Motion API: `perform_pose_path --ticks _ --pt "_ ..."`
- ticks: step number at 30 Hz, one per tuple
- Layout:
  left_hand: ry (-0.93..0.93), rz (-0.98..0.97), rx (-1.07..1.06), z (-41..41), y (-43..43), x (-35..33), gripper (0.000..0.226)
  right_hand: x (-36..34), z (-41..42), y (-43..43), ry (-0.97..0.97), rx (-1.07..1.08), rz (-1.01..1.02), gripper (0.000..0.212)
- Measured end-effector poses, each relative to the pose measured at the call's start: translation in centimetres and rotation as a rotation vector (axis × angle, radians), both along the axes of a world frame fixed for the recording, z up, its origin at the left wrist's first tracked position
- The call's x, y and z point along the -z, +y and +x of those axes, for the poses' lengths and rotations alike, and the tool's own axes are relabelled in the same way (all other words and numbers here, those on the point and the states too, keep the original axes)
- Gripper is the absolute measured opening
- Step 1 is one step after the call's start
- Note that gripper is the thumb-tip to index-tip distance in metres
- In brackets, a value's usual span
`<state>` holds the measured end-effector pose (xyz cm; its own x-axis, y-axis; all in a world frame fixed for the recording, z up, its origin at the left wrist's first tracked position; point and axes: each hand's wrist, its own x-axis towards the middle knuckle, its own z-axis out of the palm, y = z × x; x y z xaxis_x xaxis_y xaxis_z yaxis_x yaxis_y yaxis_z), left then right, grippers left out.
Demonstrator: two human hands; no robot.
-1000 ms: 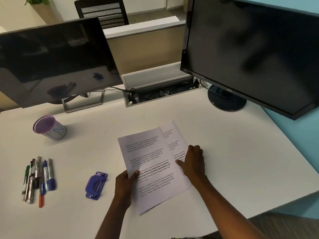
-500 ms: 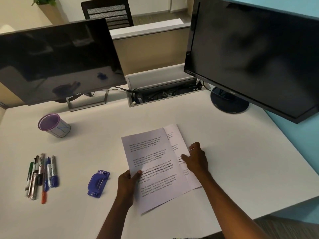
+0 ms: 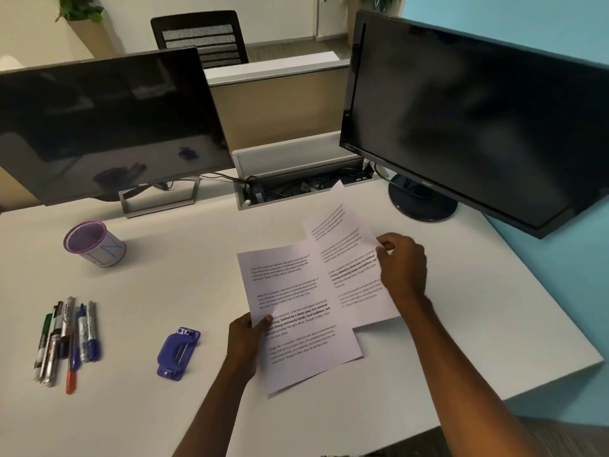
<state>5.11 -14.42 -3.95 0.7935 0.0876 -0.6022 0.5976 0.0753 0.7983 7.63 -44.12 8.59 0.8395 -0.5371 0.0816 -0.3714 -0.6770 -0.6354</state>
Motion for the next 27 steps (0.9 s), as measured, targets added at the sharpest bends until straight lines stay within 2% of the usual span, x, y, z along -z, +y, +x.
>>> perform_pose_path --ticks 5,8,12,15,18,23,27 --pt "-0.037 0.019 0.057 1.0 -0.5 -0.4 0.012 -4.1 1.1 -1.6 -0.164 -0.014 -0.009 0.011" --pt "-0.040 0.027 0.079 1.4 -0.8 -0.6 0.012 -5.2 1.7 -2.5 -0.188 0.006 0.093 0.017" --pt "-0.049 0.106 0.020 1.8 -0.9 -0.5 0.007 -3.9 1.5 -2.6 -0.099 0.030 0.369 0.022" --pt "-0.058 0.202 -0.044 2.0 -0.9 -0.2 0.019 -1.4 0.8 -1.8 -0.003 0.064 0.659 0.015" --pt "-0.031 0.156 -0.091 2.0 -0.7 0.0 0.026 1.4 -0.2 -0.4 0.066 0.103 0.877 0.011" --pt "0.016 0.116 -0.143 2.1 -0.4 0.5 0.028 5.8 -1.4 1.6 0.146 0.165 0.999 0.013" --pt "-0.012 0.114 -0.133 2.2 -0.5 0.5 0.021 8.1 -1.5 2.8 0.187 0.205 0.967 0.020"
